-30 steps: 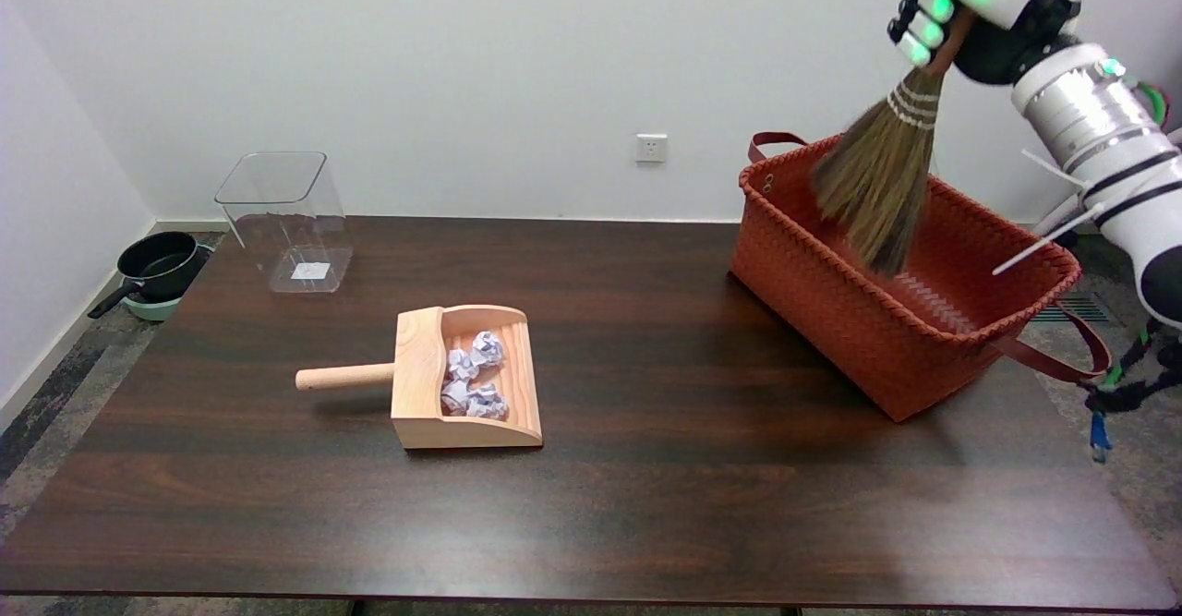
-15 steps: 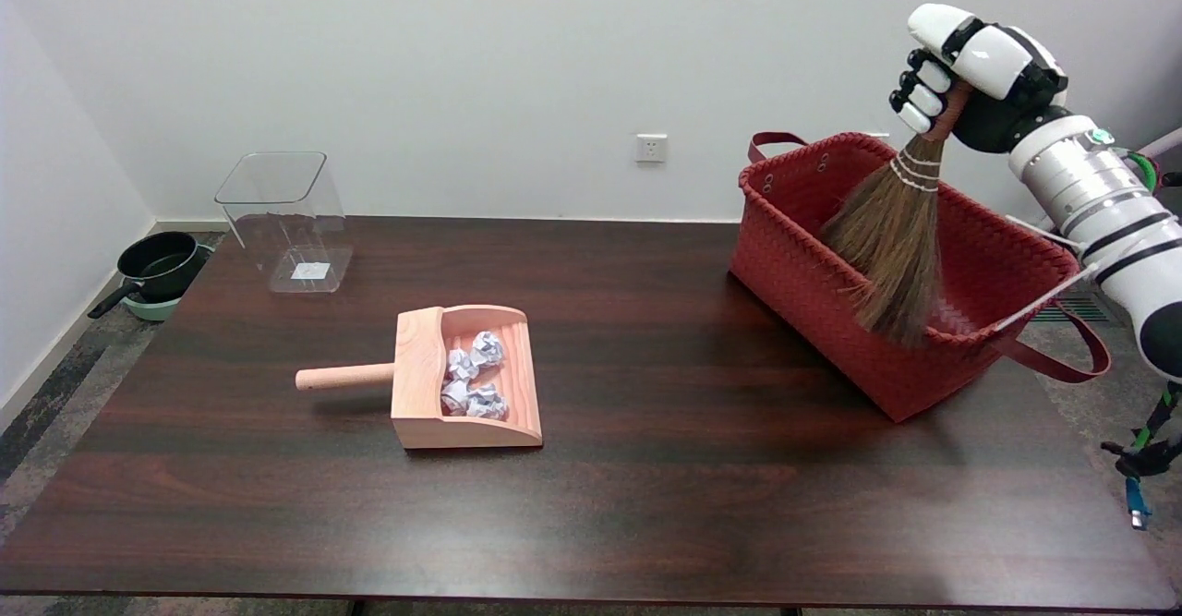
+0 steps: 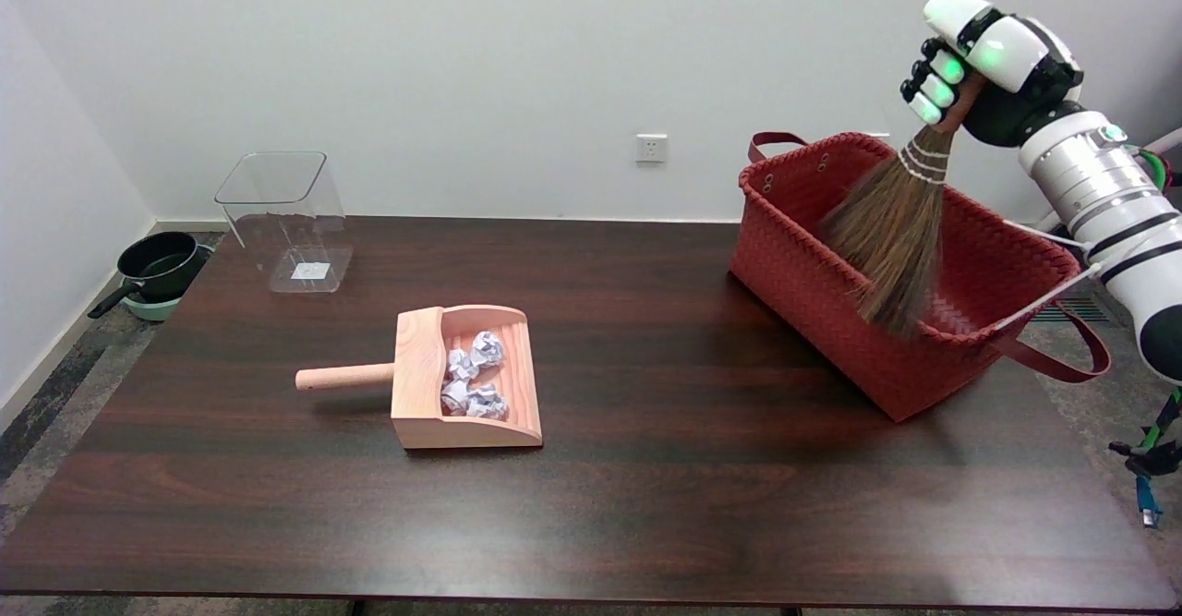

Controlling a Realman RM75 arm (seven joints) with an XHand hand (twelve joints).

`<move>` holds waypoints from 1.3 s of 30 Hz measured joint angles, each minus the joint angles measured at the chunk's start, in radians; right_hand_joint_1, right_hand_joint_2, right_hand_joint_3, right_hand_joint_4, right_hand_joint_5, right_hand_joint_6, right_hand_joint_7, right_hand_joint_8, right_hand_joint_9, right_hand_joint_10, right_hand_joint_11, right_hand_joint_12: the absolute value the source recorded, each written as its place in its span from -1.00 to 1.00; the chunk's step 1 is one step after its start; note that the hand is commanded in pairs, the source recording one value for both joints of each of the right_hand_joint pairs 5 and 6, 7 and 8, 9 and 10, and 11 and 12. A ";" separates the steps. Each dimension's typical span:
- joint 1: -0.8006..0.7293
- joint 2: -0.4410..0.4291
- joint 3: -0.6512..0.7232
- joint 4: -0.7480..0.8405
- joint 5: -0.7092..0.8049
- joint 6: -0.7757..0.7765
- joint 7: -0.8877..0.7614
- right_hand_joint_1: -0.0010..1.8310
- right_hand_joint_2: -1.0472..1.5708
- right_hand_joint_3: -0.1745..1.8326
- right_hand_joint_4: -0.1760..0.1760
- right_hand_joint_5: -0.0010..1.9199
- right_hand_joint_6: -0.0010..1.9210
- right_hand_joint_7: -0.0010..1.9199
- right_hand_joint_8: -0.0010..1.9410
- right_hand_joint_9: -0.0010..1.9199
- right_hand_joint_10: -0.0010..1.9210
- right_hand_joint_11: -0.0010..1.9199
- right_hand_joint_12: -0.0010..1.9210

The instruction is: Place the broom in the basket.

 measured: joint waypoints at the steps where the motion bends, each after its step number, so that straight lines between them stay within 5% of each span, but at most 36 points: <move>1: 0.002 0.001 -0.001 -0.001 0.000 -0.003 0.002 0.08 1.00 0.27 0.00 1.00 1.00 0.99 0.97 1.00 1.00 0.78 0.78; 8: 0.031 0.011 -0.008 -0.028 0.007 -0.034 0.009 0.08 1.00 0.33 0.00 1.00 1.00 0.98 0.96 1.00 1.00 0.78 0.78; 24: 0.074 0.034 0.054 -0.060 0.055 0.015 0.041 0.11 1.00 -0.06 0.00 1.00 1.00 0.93 0.91 0.95 0.95 0.77 0.77; 39: 0.078 0.070 0.056 0.000 0.008 0.061 0.081 0.11 1.00 -0.15 0.00 0.98 0.98 0.88 0.86 0.92 0.92 0.74 0.74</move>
